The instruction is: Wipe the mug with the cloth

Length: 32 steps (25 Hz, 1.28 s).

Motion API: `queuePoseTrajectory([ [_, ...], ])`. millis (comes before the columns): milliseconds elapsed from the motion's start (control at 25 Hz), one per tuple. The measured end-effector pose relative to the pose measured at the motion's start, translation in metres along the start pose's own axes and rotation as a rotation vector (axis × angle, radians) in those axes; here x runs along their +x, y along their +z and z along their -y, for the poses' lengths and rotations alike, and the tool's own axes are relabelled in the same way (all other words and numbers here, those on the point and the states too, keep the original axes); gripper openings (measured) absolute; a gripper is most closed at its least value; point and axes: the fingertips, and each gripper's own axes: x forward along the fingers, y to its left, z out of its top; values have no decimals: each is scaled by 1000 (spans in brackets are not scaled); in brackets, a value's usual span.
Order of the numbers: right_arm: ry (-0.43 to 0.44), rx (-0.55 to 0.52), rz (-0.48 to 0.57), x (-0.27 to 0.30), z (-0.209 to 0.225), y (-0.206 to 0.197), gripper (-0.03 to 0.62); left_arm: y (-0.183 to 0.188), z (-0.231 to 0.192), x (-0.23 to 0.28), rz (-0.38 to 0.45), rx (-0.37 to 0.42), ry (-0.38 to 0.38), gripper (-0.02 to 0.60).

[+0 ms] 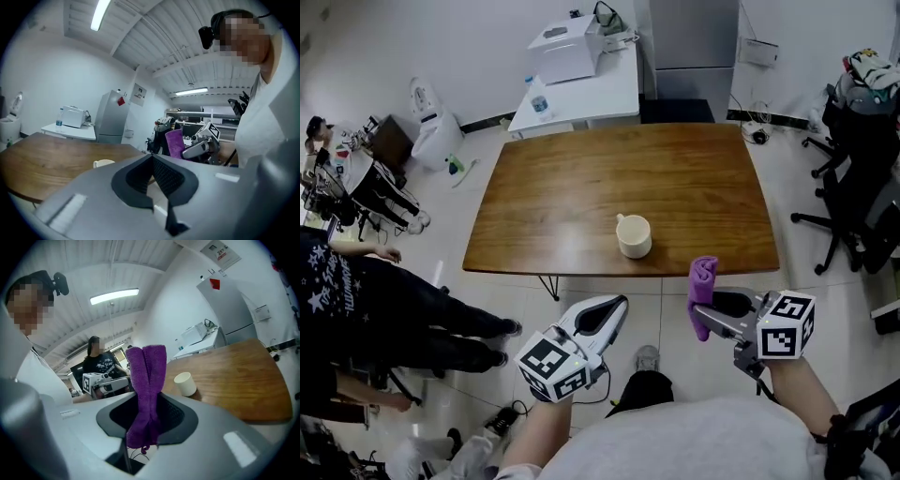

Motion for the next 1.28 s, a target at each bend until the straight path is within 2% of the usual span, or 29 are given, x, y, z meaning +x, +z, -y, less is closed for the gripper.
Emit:
queuePoseTrajectory([
  [200, -20, -34, 17, -67, -66, -47, 121, -6, 111, -34, 3, 53, -9, 0],
  [320, -29, -35, 33, -90, -97, -62, 121, -8, 146, -54, -24, 56, -9, 0],
  [440, -40, -51, 42, -104, -127, -67, 121, -2, 168, -76, -13, 27, -20, 0],
  [720, -78, -29, 55, -96, -173, -78, 120, 1, 181, -106, 3, -22, -54, 0],
  [880, -85, -23, 37, -76, -196, -86, 120, 1, 182, -129, -12, -9, -87, 0],
  [1280, -101, -42, 34, -50, -225, -94, 120, -2, 182, -161, -28, 20, -107, 0],
])
